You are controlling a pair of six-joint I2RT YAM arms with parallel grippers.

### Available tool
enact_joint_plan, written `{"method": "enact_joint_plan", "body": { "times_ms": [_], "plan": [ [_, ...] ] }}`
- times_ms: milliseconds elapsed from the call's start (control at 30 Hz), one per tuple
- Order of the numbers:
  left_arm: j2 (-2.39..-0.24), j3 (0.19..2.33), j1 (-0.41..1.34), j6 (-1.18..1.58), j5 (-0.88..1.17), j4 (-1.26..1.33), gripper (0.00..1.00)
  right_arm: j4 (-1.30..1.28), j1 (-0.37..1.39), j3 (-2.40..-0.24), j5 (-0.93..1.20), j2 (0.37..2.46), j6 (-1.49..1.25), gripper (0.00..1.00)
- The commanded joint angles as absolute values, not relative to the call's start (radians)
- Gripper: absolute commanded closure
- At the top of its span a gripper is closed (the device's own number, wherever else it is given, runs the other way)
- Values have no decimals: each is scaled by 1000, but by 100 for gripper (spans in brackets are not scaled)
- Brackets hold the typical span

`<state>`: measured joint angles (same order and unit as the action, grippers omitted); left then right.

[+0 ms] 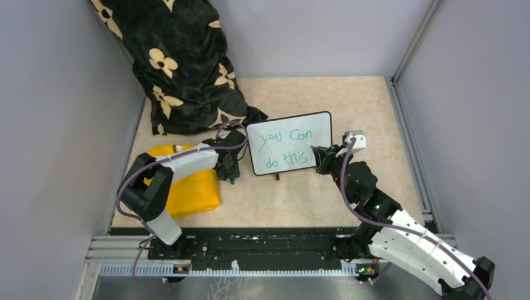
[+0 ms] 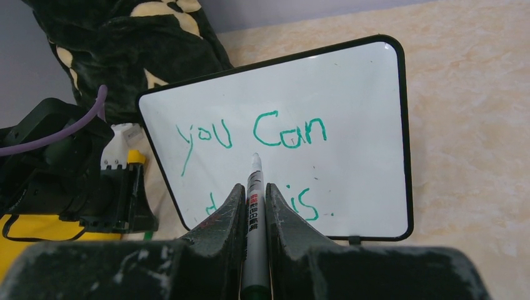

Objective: Write a sentence on the whiteboard
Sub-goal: Close the whiteboard marker at the center of the board.

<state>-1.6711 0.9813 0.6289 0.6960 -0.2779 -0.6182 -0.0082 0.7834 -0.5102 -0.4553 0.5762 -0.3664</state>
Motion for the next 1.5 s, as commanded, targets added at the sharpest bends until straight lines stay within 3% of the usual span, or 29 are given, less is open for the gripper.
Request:
{"method": "enact_joint_plan", "body": {
  "times_ms": [0, 1000, 1100, 1300, 1467],
  "plan": [
    [-1709, 974, 635, 743, -305, -629, 57, 12, 791, -515, -473, 566, -371, 100],
    [-1741, 947, 643, 756, -321, -621, 76, 5, 791, -520, -482, 563, -366, 100],
    [-1739, 945, 642, 760, -319, -619, 79, 5, 792, -520, -483, 563, -365, 100],
    [-1721, 934, 642, 770, -310, -606, 99, 2, 791, -519, -485, 563, -364, 100],
    [-1684, 935, 641, 775, -316, -604, 100, 2, 792, -520, -487, 565, -367, 100]
  ]
}}
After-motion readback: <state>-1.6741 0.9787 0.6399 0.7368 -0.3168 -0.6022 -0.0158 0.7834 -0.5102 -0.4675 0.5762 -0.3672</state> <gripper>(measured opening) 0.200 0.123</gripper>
